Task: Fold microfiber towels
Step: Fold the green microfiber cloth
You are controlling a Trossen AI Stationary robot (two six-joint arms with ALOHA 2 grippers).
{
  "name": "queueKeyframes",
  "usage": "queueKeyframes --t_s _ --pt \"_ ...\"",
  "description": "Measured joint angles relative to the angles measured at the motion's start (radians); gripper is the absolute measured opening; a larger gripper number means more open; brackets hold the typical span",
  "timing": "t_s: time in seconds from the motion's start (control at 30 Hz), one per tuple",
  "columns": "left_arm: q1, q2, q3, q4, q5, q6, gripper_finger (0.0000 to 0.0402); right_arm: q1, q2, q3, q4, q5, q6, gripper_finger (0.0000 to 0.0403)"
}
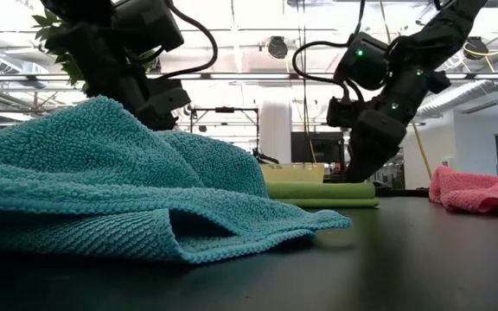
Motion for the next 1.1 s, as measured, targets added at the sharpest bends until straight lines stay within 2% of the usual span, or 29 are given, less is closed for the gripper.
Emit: queueKeyframes --t_s 0.17,0.4,0.57,0.9,1.1 --pt "-0.001 0.015 0.001 0.007 0.019 -0.001 0.0182 0.02 -0.04 0.016 0.002 -0.066 0.069 0.0018" --pt "-0.001 0.034 -0.001 -0.002 0.023 0.004 0.0182 0.076 -0.074 0.022 0.0 -0.065 0.129 0.0018" --pt "-0.001 0.033 0.0 0.004 0.022 0.005 0.0182 0.093 -0.039 0.02 0.003 -0.014 0.123 0.0018" --pt "-0.001 0.033 0.0 0.004 0.022 0.001 0.0182 0.092 0.053 0.02 0.002 -0.015 0.096 0.0018" --pt "0.0 0.041 0.0 -0.001 0.008 -0.006 0.0182 0.092 0.053 0.02 0.001 -0.016 0.095 0.0018"
